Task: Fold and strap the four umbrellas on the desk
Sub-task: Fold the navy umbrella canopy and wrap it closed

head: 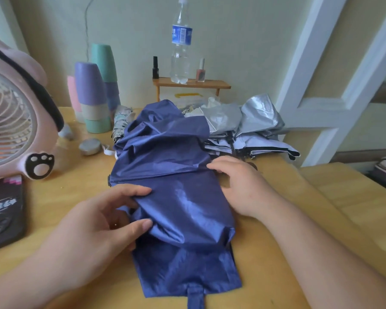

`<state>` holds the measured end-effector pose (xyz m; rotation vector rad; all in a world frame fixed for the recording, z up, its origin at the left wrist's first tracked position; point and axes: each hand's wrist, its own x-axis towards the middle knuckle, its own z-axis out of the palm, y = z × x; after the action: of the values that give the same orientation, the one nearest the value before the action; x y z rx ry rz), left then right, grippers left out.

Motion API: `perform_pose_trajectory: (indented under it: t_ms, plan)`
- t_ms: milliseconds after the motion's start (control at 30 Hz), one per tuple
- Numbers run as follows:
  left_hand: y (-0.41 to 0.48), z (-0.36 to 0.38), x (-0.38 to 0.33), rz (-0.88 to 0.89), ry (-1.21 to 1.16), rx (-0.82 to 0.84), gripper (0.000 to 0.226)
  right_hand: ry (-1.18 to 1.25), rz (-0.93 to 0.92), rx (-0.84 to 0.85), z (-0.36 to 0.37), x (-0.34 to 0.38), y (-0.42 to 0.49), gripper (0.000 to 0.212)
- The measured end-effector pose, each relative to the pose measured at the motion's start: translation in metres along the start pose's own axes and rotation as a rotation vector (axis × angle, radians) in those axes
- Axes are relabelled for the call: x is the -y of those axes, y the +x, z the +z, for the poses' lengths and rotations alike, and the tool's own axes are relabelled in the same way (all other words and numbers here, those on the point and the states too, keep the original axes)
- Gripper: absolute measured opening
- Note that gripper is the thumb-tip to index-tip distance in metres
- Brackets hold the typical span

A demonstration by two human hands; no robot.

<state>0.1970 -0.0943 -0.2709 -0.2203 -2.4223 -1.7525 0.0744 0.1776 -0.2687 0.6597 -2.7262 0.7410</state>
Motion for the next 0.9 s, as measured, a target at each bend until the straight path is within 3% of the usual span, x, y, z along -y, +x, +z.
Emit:
perform_pose_trajectory:
  t_ms: [133,167,267,400,500,733,900]
  plan:
    - [0.001,-0.007,0.006,-0.004,0.005,-0.05,0.074,-0.015,0.123,0.054,-0.002,-0.002,0.001,0.026]
    - [0.002,-0.007,0.008,0.01,0.015,-0.07,0.071,-0.017,0.138,0.074,-0.003,-0.003,0.002,0.023]
    - [0.006,-0.003,0.005,0.089,-0.043,-0.131,0.031,-0.004,0.155,0.11,-0.005,-0.004,0.001,0.019]
    - [0.008,0.003,0.002,0.152,-0.157,-0.155,0.036,-0.055,0.143,0.121,-0.003,-0.006,0.002,0.016]
    - [0.004,-0.001,-0.004,0.13,-0.202,-0.062,0.034,-0.117,0.123,0.117,-0.001,-0.006,0.003,0.016]
    - [0.0,-0.03,-0.003,0.055,0.374,0.361,0.043,-0.128,0.116,0.111,0.0,-0.007,0.002,0.019]
    - [-0.002,-0.03,-0.012,0.146,0.364,0.156,0.021,-0.134,0.115,0.103,0.002,-0.008,0.004,0.019]
